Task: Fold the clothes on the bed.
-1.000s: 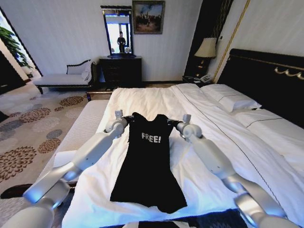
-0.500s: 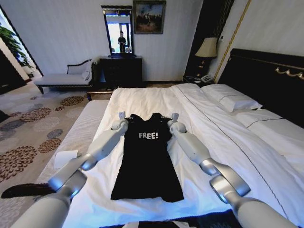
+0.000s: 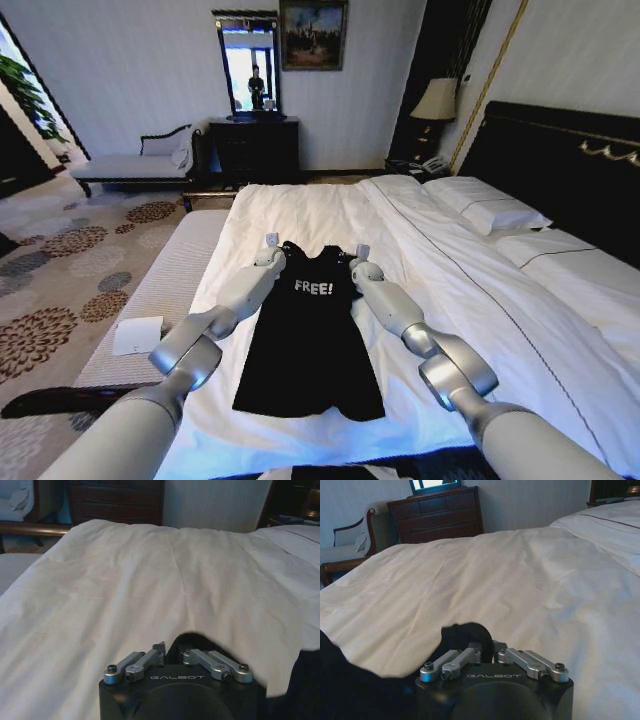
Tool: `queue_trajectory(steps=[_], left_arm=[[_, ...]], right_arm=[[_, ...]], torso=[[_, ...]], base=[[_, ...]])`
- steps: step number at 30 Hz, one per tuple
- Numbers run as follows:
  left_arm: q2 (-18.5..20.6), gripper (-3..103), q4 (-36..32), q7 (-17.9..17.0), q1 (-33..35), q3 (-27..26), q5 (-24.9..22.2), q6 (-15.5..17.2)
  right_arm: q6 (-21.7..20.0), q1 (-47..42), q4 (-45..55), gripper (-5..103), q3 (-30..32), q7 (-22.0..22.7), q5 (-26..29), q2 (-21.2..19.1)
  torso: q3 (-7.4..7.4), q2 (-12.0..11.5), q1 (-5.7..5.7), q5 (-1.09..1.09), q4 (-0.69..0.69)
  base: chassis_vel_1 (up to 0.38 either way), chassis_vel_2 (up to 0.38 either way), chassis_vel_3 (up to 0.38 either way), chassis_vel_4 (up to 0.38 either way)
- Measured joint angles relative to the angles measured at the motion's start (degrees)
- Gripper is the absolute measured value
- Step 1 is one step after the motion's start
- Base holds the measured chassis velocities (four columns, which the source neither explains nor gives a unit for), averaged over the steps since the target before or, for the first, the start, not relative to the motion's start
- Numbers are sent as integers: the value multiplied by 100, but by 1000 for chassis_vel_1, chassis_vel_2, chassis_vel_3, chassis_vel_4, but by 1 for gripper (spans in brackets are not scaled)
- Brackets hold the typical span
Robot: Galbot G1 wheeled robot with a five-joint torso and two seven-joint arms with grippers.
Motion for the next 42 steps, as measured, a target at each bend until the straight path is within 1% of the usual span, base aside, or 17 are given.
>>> queue_trajectory(steps=[3, 4, 5, 7, 8, 11, 14, 16, 18, 20, 22, 24, 25, 28, 29, 33, 42], left_arm=[[-4, 20, 1, -35, -8, -31, 41, 14], [8, 31, -55, -60, 1, -34, 43, 32], [31, 36, -140, -77, 28, -34, 24, 43], [51, 36, -201, -86, 52, -25, 1, 53], [62, 42, -232, -93, 67, -17, -10, 61], [144, 58, -520, -262, 218, 83, -55, 217], [210, 70, -772, -359, 321, 115, -161, 255], [264, 70, -945, -395, 382, 137, -234, 259], [431, 81, -1326, -478, 518, 200, -363, 272], [669, 91, -1740, -628, 684, 239, -512, 306], [819, 96, -1967, -696, 782, 248, -599, 319], [1231, 98, -2525, -791, 1055, 250, -815, 327], [1231, 98, -2525, -791, 1055, 250, -815, 327], [1793, 100, -3433, -907, 1545, 181, -1153, 425], [1793, 100, -3433, -907, 1545, 181, -1153, 425], [2363, 100, -4633, -914, 2497, -110, -1207, 394], [2935, 97, -5792, -811, 3696, -890, -1308, 273]], right_arm=[[-1, 3, 9, 19, -32, 5, 5, 1], [-5, -7, 74, 24, -47, 15, 35, -3], [-17, -39, 158, 30, -57, 31, 67, -17], [-37, -73, 236, 35, -73, 48, 103, -35], [-54, -91, 277, 35, -83, 62, 120, -45], [-298, -238, 683, 51, -155, 255, 228, -168], [-358, -320, 917, 63, -177, 354, 379, -268], [-389, -370, 1045, 68, -184, 391, 461, -322], [-496, -527, 1309, 79, -154, 510, 619, -439], [-631, -816, 1637, 84, -44, 695, 804, -561], [-698, -971, 1820, 89, 7, 782, 897, -633], [-828, -1303, 2301, 98, 137, 928, 1097, -837], [-828, -1303, 2301, 98, 137, 928, 1097, -837], [-921, -1730, 3053, 99, 381, 982, 1248, -1312], [-921, -1730, 3053, 99, 381, 982, 1248, -1312], [-953, -2309, 3895, 100, 680, 981, 1377, -2000], [-1106, -3728, 5339, 100, 1462, 1130, 1642, -2629]], torso=[[0, 0, -1, 0, 0], [0, 0, -1, 0, 0], [-1, 0, -1, 0, 0], [-1, 0, -1, 0, 0], [-1, 0, -1, 0, 0], [-1, 0, -1, 0, 1], [-1, 0, -1, -1, 0], [-1, 0, -1, 0, 0], [-1, 0, -1, -1, -1], [-1, 0, -1, 0, -1], [-1, 0, -1, 0, -1], [-1, 0, -1, 1, 0], [-1, 0, -1, 1, 0], [-1, 0, -1, -1, 3], [-1, 0, -1, -1, 3], [-2, 0, -3, -1, -2], [-1, 1, -3, 0, 2]], base=[[0, 0, 0, 0], [0, 0, 0, 0], [0, 0, 0, 0], [0, 0, 0, 0], [0, 0, 0, 0], [0, 0, 0, 0], [0, 0, 0, 0], [0, 0, 0, 0], [0, 0, 0, 0], [0, 0, 0, 0], [0, 0, 0, 0], [0, 0, 0, 0], [0, 0, 0, 0], [0, 0, 0, 0], [0, 0, 0, 0], [0, 0, 0, 0], [0, 0, 0, 0]])
